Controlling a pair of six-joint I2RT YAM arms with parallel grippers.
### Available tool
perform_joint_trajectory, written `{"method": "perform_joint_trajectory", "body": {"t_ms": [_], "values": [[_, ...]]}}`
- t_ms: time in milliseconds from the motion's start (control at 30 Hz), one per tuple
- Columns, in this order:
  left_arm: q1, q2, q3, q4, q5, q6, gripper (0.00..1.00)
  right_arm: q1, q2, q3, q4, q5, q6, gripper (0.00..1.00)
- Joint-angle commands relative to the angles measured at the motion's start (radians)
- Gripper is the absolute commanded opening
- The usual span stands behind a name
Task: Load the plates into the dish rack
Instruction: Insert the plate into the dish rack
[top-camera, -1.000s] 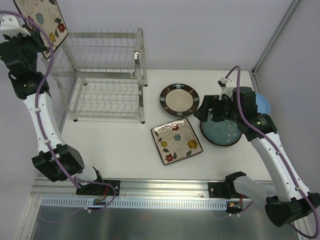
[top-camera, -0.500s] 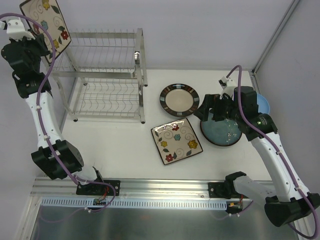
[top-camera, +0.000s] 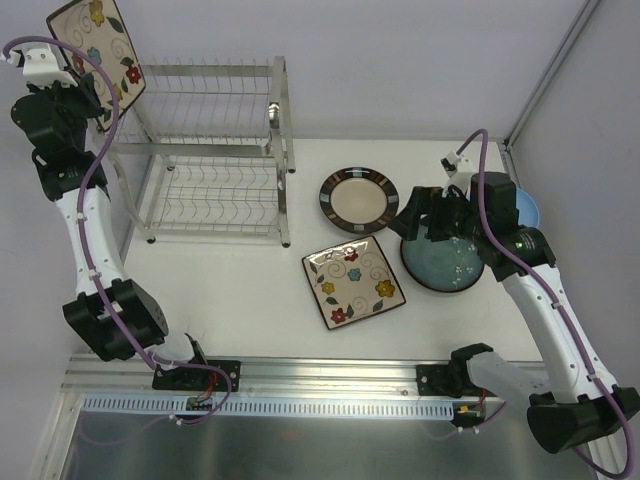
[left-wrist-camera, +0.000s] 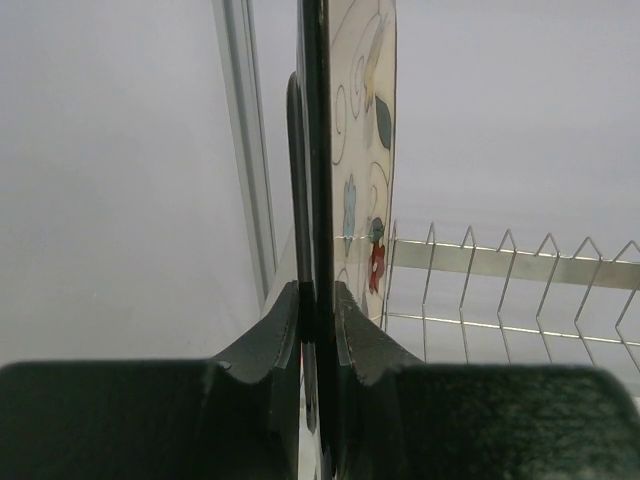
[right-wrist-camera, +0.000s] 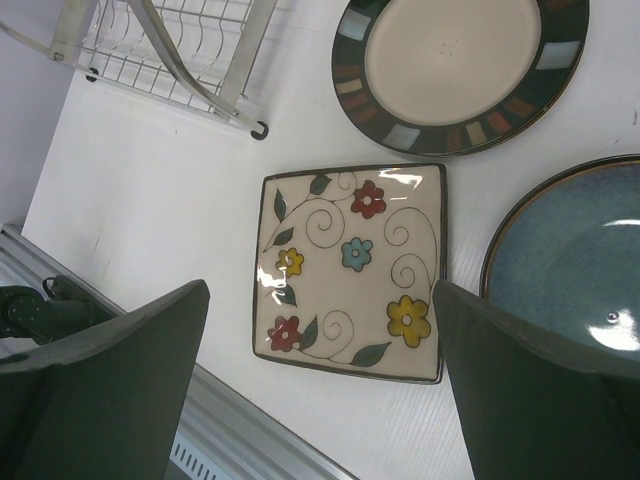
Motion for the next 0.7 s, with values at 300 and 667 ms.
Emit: {"method": "perform_joint_trajectory", "body": {"t_ms": [300, 667], "values": [[0.012, -0.137, -0.072, 0.193, -0.006, 0.067, 0.0, -0.024, -0.014, -0.01, 0.039, -0.038, 0.002, 1.0], [0.012, -0.17, -0.182, 0.16, -0.006, 0.017, 0.0, -0.038, -0.024, -0.041, 0.056, -0.056, 0.001, 1.0]]}}
